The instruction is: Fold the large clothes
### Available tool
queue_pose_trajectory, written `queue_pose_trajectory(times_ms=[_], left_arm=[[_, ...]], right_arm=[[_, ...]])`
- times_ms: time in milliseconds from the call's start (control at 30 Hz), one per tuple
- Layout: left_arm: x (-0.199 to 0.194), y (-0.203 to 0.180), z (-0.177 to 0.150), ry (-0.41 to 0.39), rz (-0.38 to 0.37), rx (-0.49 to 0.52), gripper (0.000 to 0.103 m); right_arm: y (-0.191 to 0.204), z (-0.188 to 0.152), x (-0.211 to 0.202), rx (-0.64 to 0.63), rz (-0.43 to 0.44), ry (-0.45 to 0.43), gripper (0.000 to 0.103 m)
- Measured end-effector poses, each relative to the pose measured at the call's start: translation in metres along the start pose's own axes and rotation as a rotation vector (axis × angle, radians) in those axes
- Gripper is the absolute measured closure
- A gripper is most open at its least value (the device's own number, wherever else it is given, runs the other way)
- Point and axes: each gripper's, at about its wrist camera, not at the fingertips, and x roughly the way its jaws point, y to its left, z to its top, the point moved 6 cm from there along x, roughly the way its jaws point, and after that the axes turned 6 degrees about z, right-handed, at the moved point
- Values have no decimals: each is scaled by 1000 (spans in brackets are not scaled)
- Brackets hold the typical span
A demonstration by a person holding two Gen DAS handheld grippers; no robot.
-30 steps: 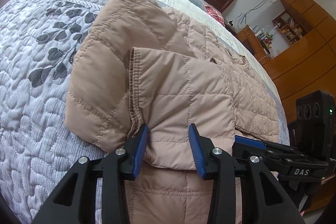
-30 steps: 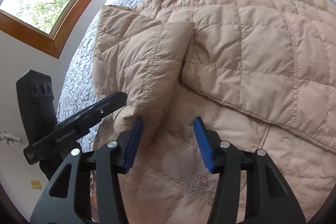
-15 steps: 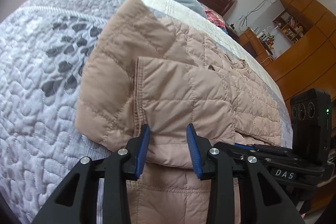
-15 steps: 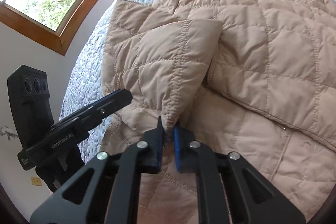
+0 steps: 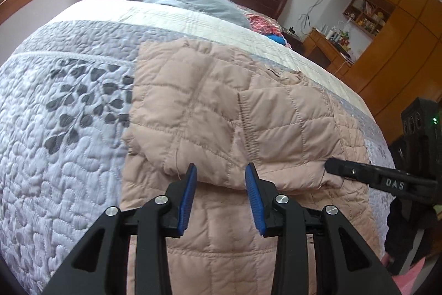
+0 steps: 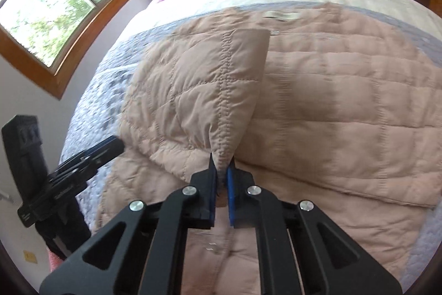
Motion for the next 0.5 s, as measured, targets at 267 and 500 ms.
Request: queue_pose_trajectory(times_ms=[267,500], left_arm=[[23,0,0,34,2,-4,66],[23,7,1,27,3,-19,66]], right_arm=[[-24,-10,16,16,-77,23,93],[4,-4,-21,-74,-125,-83,80]])
